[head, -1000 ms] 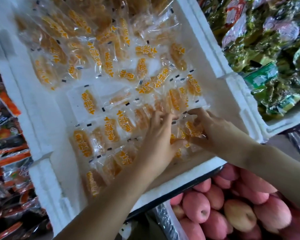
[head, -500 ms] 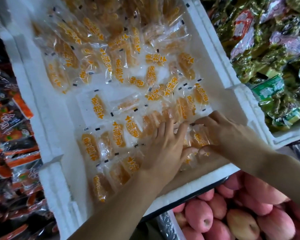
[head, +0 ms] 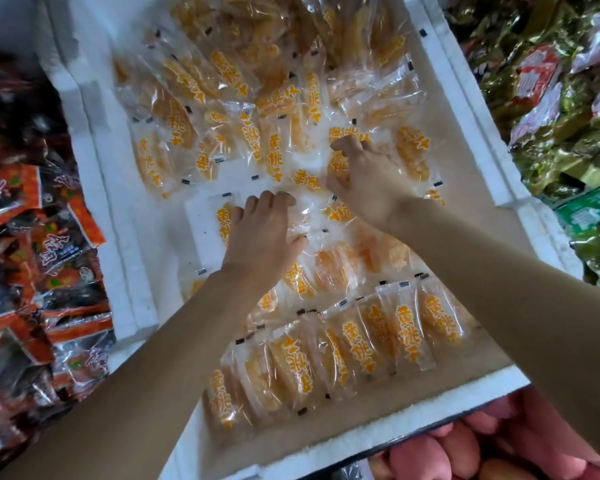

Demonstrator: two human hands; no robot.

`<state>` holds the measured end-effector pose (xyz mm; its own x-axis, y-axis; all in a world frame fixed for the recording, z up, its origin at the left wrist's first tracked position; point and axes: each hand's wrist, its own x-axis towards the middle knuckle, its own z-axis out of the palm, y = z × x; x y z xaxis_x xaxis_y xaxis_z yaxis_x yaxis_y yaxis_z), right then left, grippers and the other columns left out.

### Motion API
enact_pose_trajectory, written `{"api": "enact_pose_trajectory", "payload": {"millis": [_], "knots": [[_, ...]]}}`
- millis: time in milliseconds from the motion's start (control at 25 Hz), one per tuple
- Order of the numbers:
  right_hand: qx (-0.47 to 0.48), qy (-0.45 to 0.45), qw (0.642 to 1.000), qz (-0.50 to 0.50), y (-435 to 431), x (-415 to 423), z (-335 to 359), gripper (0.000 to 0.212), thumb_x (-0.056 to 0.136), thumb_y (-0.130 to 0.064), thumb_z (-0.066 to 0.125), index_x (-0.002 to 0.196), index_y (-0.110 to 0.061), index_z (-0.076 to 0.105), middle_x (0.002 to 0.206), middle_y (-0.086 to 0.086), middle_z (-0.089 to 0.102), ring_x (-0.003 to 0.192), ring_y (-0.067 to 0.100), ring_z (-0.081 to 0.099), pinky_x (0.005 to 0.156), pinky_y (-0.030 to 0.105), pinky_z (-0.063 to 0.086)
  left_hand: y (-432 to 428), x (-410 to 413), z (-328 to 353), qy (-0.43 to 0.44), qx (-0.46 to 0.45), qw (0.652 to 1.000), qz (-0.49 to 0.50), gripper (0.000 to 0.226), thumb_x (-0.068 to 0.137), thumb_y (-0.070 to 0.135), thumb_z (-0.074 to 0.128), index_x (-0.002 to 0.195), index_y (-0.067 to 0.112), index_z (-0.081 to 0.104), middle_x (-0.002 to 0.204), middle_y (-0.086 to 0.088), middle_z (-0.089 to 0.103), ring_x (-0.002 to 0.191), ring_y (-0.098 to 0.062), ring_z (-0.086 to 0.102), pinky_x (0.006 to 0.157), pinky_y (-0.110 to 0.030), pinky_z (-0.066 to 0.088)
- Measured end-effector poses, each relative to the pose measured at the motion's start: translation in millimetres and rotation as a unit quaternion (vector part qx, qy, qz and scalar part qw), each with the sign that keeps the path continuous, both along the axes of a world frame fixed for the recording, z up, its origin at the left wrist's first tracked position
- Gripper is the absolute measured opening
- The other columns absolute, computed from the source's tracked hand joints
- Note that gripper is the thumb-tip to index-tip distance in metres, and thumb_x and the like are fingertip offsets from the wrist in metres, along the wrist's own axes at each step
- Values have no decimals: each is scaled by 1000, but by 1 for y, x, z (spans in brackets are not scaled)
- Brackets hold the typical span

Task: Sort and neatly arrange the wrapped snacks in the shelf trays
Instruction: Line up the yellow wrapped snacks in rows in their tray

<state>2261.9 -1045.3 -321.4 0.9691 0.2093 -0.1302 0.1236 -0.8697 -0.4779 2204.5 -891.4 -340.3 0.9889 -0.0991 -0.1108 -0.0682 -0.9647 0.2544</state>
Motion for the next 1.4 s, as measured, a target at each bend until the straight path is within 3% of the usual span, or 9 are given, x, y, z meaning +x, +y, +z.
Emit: {"api": "enact_pose_trajectory", "payload": {"millis": [240, 400, 480, 600, 680, 800, 1000, 1200, 1400], "knots": [[88, 15, 995, -44, 10, 14, -12, 60, 84, -13, 64, 134, -14, 31, 132, 13, 40, 108, 34, 52, 94, 50, 41, 5, 7, 7, -6, -17, 999, 40, 24, 87, 29, 61, 109, 21, 56, 110, 0, 55, 111, -21, 47, 86, -34, 23], [105, -3, 994, -13, 12, 9, -15, 54, 90, 1, 49, 139, -10, 30, 139, 11, 38, 110, 28, 53, 86, 25, 38, 18, 4, 16, -47, -122, 989, 74, 18, 90, 16, 60, 95, 16, 43, 97, -5, 60, 95, -28, 56, 84, -38, 38], [140, -4, 990, 5, 11, 4, -14, 56, 86, 8, 45, 137, -11, 32, 137, 9, 43, 109, 25, 55, 86, 25, 42, 21, 0, 17, -62, -189, 976, 83, 21, 90, 14, 61, 100, 14, 43, 95, -7, 62, 89, -28, 59, 82, -43, 46], [159, -5, 987, 33, 8, -2, -18, 51, 81, 12, 43, 126, -12, 42, 125, 2, 50, 99, 17, 60, 85, 21, 47, 25, -6, 15, -105, -234, 960, 115, 25, 92, 15, 60, 114, 10, 50, 99, 0, 60, 86, -18, 56, 75, -28, 43], [123, -33, 990, 63, 8, -3, -20, 48, 80, 14, 44, 119, -13, 52, 123, 0, 51, 104, 16, 59, 87, 24, 47, 29, -8, 14, -124, -259, 948, 135, 22, 92, 14, 60, 112, 10, 54, 99, 0, 59, 82, -15, 53, 71, -21, 39], [-94, -76, 975, 184, 13, 4, -14, 64, 82, 14, 45, 133, -24, 47, 142, -4, 38, 127, 23, 40, 97, 30, 38, 29, -13, 14, -119, -290, 941, 130, 18, 90, 14, 62, 108, 12, 57, 96, 1, 59, 82, -14, 52, 72, -22, 41], [-235, -150, 926, 254, 20, 15, -3, 47, 90, -4, 53, 131, -26, 46, 134, 1, 40, 112, 24, 47, 76, 31, 38, 31, -19, 16, -124, -301, 935, 143, 16, 91, 14, 61, 107, 15, 58, 96, 4, 58, 80, -11, 53, 71, -14, 40], [-91, -242, 955, 147, 11, 7, 6, 36, 79, -31, 70, 110, -14, 64, 104, 8, 65, 98, 33, 50, 79, 38, 38, 30, -26, 30, -159, -328, 915, 173, 12, 94, 15, 56, 106, 11, 54, 91, -1, 58, 74, -12, 54, 64, -3, 36], [15, -253, 956, 148, -4, -43, 30, 35, 75, -38, 70, 104, -20, 66, 102, 2, 65, 95, 32, 51, 80, 44, 43, 4, -39, 49, -30, -505, 829, 236, 3, 100, 20, 44, 98, 18, 45, 82, 2, 64, 68, -4, 61, 64, -18, 49]]}}
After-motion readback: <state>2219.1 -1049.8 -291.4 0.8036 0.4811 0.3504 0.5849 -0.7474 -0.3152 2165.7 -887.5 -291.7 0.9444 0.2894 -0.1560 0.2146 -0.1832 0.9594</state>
